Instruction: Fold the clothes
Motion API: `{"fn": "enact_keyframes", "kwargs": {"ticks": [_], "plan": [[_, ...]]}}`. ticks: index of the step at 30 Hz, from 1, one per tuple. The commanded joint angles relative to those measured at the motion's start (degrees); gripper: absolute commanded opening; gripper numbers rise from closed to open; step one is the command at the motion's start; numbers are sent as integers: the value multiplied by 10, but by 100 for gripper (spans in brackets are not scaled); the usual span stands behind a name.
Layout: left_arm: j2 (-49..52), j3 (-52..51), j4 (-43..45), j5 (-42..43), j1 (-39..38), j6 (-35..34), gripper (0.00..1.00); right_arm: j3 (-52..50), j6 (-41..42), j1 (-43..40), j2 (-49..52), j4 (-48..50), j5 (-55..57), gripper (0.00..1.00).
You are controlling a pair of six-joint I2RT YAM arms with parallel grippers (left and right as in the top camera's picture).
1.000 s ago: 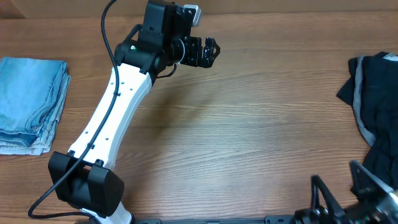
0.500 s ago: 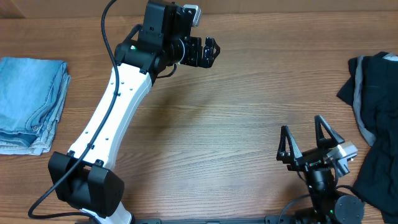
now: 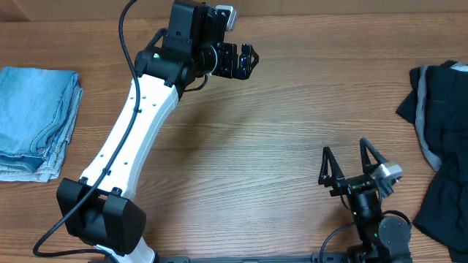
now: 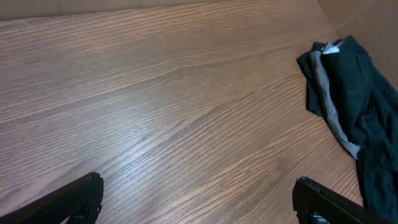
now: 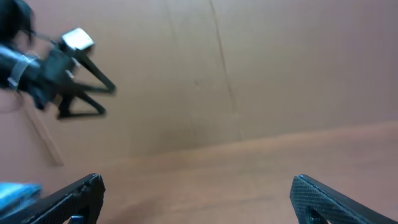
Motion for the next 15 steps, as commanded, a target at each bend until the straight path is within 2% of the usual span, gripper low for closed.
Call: {"fn": "enact_keyframes", "kwargs": {"ticks": [1, 5, 15], "plan": [[7, -3, 2, 0, 1, -5, 100, -6, -3, -18, -6, -44, 10, 100], [7, -3, 2, 0, 1, -5, 100, -6, -44, -22, -6, -92, 11, 100], [7, -3, 2, 0, 1, -5, 100, -6, -44, -22, -5, -92, 12, 100]]}}
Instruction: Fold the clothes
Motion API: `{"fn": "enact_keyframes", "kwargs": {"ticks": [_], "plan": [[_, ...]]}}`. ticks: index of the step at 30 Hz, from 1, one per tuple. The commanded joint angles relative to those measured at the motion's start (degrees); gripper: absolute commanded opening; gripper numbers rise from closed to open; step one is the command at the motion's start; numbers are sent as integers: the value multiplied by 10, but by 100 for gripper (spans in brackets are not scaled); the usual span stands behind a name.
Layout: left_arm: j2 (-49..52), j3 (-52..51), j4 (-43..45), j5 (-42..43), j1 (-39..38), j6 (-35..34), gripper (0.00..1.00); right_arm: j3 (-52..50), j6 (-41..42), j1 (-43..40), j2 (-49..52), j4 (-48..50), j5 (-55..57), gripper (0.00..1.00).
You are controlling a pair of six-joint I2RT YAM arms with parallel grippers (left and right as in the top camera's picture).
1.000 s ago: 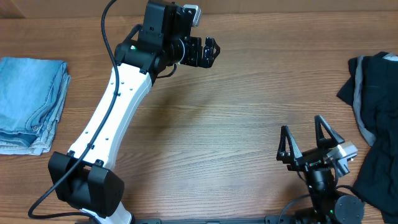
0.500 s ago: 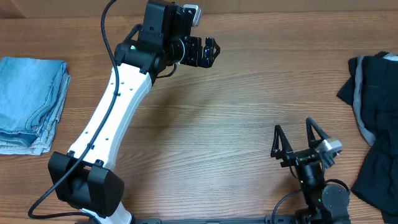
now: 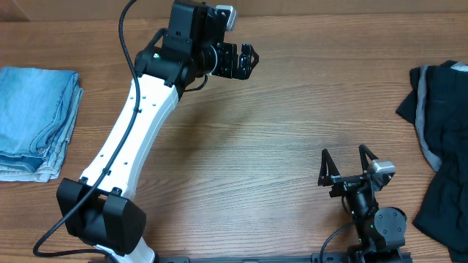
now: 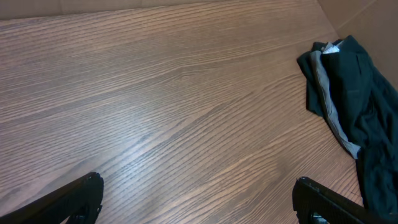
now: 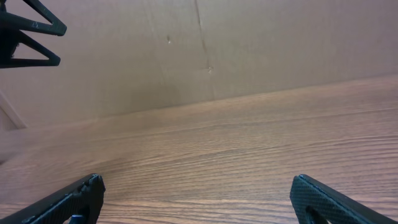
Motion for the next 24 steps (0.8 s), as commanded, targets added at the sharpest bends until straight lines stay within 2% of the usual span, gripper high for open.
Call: {"fn": "enact_keyframes", "kwargs": {"ticks": [1, 11, 14, 20, 22, 23, 24], "plan": [[7, -3, 2, 0, 1, -5, 100, -6, -4, -2, -5, 3, 5, 100], [7, -4, -11, -25, 1, -3, 100, -6, -4, -2, -5, 3, 5, 100], [-37, -4, -15, -64, 1, -1, 100, -6, -4, -2, -5, 3, 5, 100], [-286, -37, -115, -266, 1, 2, 100, -6, -4, -2, -5, 3, 5, 100], [-367, -96, -117, -304, 1, 1, 100, -6, -4, -2, -5, 3, 5, 100], [-452, -185, -108, -330, 3, 1, 100, -6, -4, -2, -5, 3, 5, 100], [-484, -219, -99, -332, 6, 1, 100, -6, -4, -2, -5, 3, 5, 100]]}}
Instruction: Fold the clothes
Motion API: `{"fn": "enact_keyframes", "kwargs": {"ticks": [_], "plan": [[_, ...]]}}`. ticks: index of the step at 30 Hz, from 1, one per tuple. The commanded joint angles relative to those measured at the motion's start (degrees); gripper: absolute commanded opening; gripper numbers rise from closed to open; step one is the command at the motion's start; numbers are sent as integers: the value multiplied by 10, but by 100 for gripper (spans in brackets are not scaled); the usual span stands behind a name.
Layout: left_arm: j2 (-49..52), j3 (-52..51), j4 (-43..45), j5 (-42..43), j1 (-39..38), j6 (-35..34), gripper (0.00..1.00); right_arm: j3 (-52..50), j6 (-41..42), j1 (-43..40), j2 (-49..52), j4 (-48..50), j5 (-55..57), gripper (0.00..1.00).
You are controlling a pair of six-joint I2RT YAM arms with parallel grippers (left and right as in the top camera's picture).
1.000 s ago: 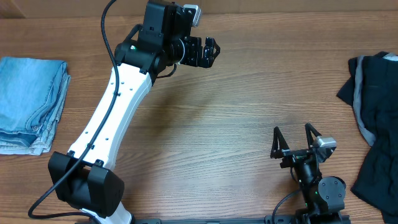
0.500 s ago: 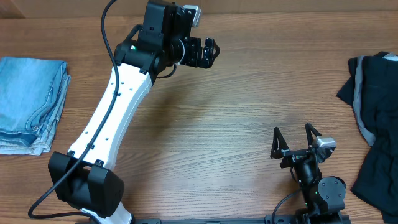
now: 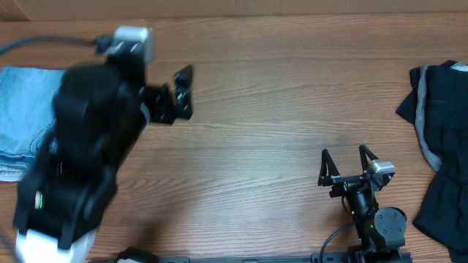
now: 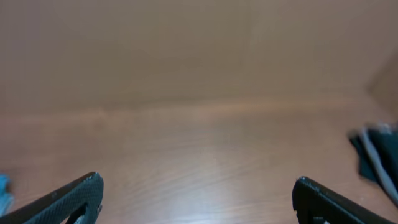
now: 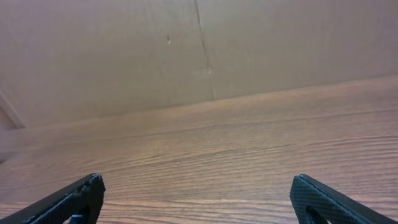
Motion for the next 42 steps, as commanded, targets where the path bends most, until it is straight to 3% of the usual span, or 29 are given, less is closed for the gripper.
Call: {"fn": "enact_keyframes", "kwargs": {"ticks": [1, 6, 8, 9, 14, 17, 22, 25, 30, 36, 42], "plan": [[-144, -193, 17, -71, 14, 1, 100, -6, -2, -2, -4, 4, 5, 100], [-299, -421, 114, -71, 52, 0, 100, -6, -2, -2, -4, 4, 5, 100], [-363, -550, 229, -64, 63, 0, 100, -6, -2, -2, -4, 4, 5, 100], [-409, -669, 360, -33, 80, -2, 100, -6, -2, -2, -4, 4, 5, 100], [-484, -833, 540, 41, 131, 3, 100, -6, -2, -2, -4, 4, 5, 100], [-533, -871, 546, 54, 144, 67, 100, -6, -2, -2, -4, 4, 5, 100], [-563, -885, 535, 64, 173, 108, 100, -6, -2, -2, -4, 4, 5, 100], [-583, -898, 531, 65, 192, 118, 100, -6, -2, -2, -4, 4, 5, 100], [-652, -917, 447, 56, 206, 121, 100, -6, -2, -2, -4, 4, 5, 100], [-652, -918, 447, 7, 212, 121, 100, -6, -2, -2, -4, 4, 5, 100], [-651, -918, 447, 31, 211, 121, 100, -6, -2, -2, -4, 4, 5, 100]]}}
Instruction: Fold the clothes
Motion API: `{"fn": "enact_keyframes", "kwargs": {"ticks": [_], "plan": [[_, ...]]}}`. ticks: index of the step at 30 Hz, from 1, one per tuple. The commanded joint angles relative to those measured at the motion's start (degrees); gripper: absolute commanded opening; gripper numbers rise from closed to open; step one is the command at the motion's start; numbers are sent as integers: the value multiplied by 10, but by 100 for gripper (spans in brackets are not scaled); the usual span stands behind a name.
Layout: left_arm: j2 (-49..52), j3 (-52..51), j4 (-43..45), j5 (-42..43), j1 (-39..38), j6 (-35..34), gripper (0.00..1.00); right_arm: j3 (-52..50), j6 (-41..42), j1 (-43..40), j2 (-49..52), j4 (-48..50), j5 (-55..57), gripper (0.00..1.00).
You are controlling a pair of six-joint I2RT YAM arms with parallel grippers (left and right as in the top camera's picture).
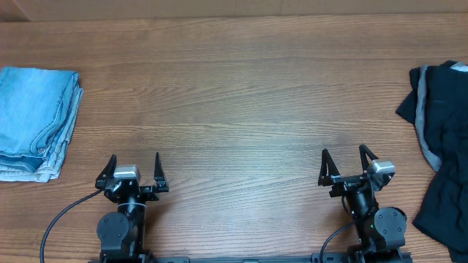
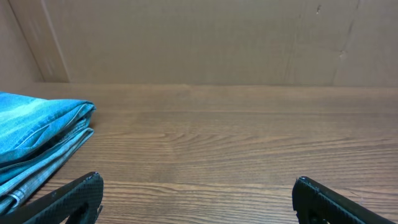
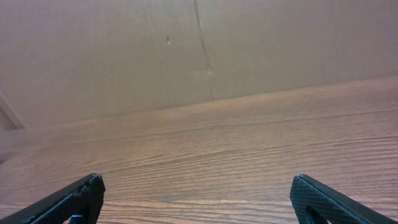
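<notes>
Folded blue jeans (image 1: 35, 120) lie at the table's left edge; the left wrist view shows the same jeans (image 2: 37, 134) at its left. A crumpled dark garment (image 1: 440, 146) with a grey band lies at the right edge. My left gripper (image 1: 133, 165) is folded back at the front left, open, holding nothing; in its own view the left gripper (image 2: 198, 190) has bare wood between its fingers. At the front right my right gripper (image 1: 349, 161) stands open and empty as well, and the right gripper (image 3: 198, 190) faces bare wood.
The wooden table (image 1: 248, 109) stretches between the two garments. A cardboard wall (image 3: 186, 43) stands along the table's far side. Both arm bases sit at the front edge.
The left arm has moved from mid-table on the left back to the front edge and now stands folded there, gripper open. The right arm and both garments have not moved.
The left arm was stretched out to the far middle of the table, open and empty, while the right arm settled at the front right. Then the left arm was blurred over the left side. Now both arms stand folded at the front edge, grippers open.
</notes>
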Motion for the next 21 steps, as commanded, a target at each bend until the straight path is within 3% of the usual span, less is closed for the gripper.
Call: {"fn": "enact_keyframes", "kwargs": {"ticks": [1, 21], "plan": [[-7, -7, 2, 7, 3, 13, 100, -6, -2, -2, -4, 4, 4, 100], [-7, -7, 2, 7, 3, 13, 100, -6, -2, -15, -4, 3, 4, 100]]}}
